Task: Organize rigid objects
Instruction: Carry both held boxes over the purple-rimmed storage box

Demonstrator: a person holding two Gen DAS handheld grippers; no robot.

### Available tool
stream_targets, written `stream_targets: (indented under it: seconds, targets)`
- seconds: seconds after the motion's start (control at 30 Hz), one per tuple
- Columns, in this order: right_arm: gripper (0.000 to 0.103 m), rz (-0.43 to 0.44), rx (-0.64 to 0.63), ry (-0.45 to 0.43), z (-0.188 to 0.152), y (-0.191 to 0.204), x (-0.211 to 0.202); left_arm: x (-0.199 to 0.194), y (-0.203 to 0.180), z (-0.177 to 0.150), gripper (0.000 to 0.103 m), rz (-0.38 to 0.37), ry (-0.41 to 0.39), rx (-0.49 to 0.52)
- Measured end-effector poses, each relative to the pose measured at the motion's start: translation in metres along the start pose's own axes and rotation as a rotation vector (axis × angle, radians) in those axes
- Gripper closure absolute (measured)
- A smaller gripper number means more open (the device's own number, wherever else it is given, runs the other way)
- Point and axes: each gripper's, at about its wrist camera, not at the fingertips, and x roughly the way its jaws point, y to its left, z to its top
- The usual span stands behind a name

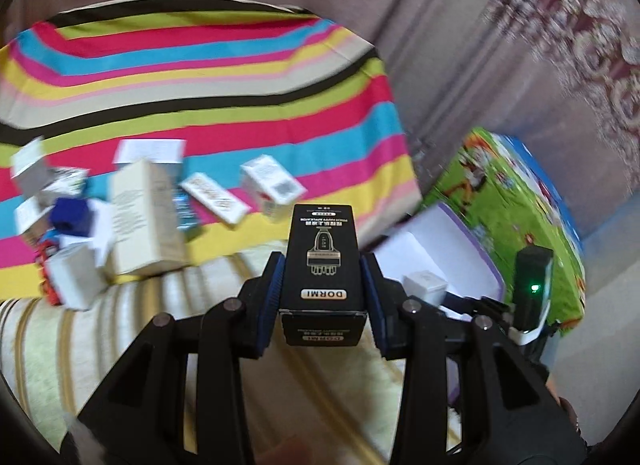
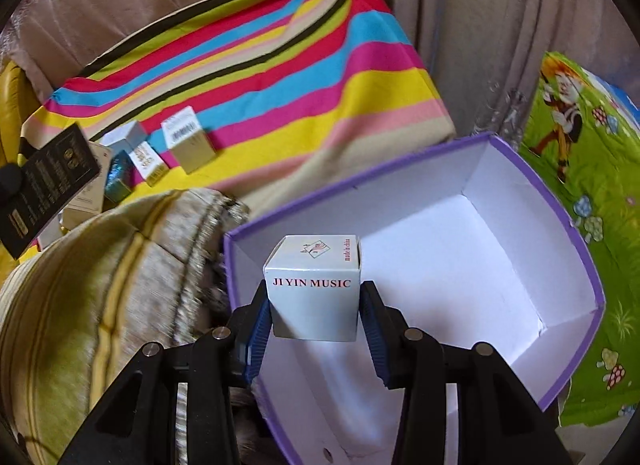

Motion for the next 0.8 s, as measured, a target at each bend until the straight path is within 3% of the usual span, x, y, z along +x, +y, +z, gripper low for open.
stream_targets:
  seconds: [0.33,0.57,0.67,0.8]
  targets:
    - [0.059,-0.025,0.033,0.067,-0.024,-0.022,0.013,0.057,-0.047,0.013,0.060,-0.079,0.161,0.070]
    - [0.058,-0.039,0.043,0.091,-0.038,-0.032,0.018,0.091,-0.072,0.014,0.060,-0.072,0.257,0.123]
    - [0.058,-0.032,0.043,0.097,-0.042,-0.033,0.020,0.102,-0.071,0.011,0.052,-0.063,0.291,0.111]
    - [0.057,-0.022,0.040,0.127,-0.051,-0.033,0.027,0.106,-0.063,0.008,0.051,-0.051,0.320,0.091]
